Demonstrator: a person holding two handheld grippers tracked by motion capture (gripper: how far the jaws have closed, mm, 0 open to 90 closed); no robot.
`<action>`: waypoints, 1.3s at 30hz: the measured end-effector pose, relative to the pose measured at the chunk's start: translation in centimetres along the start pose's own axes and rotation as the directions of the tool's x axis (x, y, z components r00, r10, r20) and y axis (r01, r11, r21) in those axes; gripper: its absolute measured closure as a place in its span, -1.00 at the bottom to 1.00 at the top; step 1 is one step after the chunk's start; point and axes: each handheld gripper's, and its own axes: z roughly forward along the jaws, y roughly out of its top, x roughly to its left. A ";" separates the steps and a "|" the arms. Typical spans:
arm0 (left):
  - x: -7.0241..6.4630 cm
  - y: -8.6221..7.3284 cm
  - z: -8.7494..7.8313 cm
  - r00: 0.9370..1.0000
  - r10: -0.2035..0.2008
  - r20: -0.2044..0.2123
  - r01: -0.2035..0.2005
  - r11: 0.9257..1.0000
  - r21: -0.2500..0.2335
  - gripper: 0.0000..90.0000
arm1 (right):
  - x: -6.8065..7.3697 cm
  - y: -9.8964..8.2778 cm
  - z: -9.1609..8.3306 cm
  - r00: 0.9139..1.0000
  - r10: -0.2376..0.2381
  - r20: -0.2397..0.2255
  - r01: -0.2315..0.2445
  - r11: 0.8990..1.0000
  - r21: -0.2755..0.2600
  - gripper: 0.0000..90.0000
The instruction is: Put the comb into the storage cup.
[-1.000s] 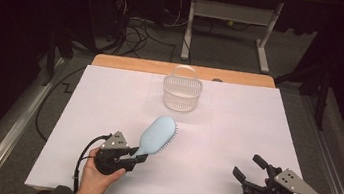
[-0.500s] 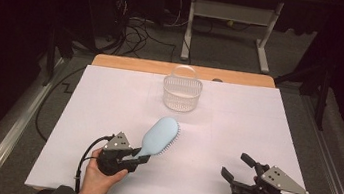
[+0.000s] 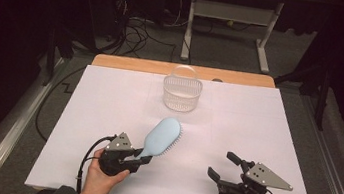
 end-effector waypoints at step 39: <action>-2.6 0.9 1.5 0.997 0.071 0.044 -0.072 0.997 0.018 0.54 | 3.6 0.8 4.7 0.987 -0.007 -0.158 0.014 0.999 0.045 -0.63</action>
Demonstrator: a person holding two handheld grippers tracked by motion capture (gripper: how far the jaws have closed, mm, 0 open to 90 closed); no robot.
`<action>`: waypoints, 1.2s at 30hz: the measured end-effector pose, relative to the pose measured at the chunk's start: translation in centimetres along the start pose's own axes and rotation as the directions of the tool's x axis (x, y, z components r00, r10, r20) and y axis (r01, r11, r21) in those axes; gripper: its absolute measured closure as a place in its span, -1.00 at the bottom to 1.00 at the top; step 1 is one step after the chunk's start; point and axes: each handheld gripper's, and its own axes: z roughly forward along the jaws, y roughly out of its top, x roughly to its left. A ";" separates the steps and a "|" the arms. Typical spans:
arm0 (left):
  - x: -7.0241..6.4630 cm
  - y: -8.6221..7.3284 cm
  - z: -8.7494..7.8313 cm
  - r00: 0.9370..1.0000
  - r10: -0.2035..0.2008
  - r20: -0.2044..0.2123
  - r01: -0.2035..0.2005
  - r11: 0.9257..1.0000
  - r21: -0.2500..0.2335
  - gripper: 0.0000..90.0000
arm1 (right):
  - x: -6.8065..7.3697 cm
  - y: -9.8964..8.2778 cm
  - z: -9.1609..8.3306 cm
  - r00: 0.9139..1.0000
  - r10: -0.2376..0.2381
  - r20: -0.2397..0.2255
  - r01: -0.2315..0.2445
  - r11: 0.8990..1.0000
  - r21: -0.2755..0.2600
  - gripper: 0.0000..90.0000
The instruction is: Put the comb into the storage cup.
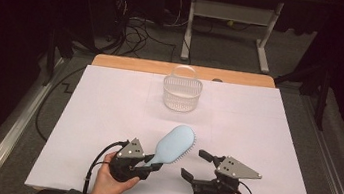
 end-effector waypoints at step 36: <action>-1.4 0.5 1.4 0.999 0.041 0.035 -0.041 0.999 0.017 0.54 | 0.1 0.6 2.7 0.992 0.114 -0.060 -0.115 0.993 -0.004 -0.65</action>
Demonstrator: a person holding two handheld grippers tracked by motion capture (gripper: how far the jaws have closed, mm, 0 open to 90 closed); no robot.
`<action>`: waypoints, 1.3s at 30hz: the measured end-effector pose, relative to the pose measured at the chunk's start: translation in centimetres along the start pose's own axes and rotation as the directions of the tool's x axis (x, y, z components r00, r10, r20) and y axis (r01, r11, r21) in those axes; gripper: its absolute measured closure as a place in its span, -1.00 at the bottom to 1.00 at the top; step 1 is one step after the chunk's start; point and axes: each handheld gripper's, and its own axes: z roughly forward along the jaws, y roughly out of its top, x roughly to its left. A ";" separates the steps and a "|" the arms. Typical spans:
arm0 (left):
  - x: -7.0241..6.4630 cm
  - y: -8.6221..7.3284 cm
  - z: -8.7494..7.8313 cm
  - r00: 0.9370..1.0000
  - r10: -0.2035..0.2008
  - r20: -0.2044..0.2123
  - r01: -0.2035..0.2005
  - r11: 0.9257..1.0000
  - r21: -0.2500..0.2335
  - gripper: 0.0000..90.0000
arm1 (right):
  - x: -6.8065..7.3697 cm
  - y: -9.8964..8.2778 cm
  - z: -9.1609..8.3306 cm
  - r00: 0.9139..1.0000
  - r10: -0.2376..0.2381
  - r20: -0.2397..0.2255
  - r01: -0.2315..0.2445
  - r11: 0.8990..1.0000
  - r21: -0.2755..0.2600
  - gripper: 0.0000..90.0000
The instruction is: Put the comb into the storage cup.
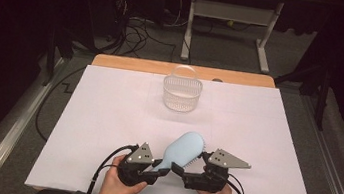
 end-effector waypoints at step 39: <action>-0.1 0.5 -0.1 1.000 0.003 -0.001 -0.003 1.000 -0.029 0.54 | -0.4 1.5 1.4 0.985 0.146 -0.087 -0.139 0.987 0.078 -0.16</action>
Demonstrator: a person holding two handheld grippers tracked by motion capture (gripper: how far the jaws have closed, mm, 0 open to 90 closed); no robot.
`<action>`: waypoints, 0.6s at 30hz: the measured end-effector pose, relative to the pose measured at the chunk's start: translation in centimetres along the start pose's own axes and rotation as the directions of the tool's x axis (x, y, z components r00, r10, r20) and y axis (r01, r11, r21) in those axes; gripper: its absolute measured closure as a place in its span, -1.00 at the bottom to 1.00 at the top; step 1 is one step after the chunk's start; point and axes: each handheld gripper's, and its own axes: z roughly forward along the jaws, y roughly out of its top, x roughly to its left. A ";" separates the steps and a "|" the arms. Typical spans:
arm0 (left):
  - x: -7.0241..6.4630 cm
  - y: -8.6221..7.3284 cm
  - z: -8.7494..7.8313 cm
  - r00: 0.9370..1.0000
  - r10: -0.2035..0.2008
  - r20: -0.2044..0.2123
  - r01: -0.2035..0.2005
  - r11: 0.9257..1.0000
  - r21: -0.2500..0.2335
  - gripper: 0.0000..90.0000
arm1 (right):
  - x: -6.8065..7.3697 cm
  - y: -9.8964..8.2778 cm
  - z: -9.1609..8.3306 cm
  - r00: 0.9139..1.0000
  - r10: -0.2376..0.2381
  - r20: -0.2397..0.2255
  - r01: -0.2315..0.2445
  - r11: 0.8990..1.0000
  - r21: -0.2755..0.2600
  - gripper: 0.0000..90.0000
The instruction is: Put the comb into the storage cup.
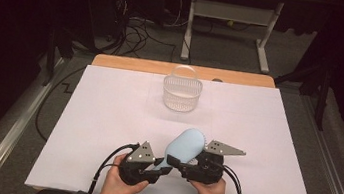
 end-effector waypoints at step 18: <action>-0.3 0.2 -0.3 1.000 0.012 -0.006 -0.012 1.000 -0.011 0.54 | -0.3 0.7 -0.3 0.992 0.078 -0.095 -0.075 0.996 0.037 0.15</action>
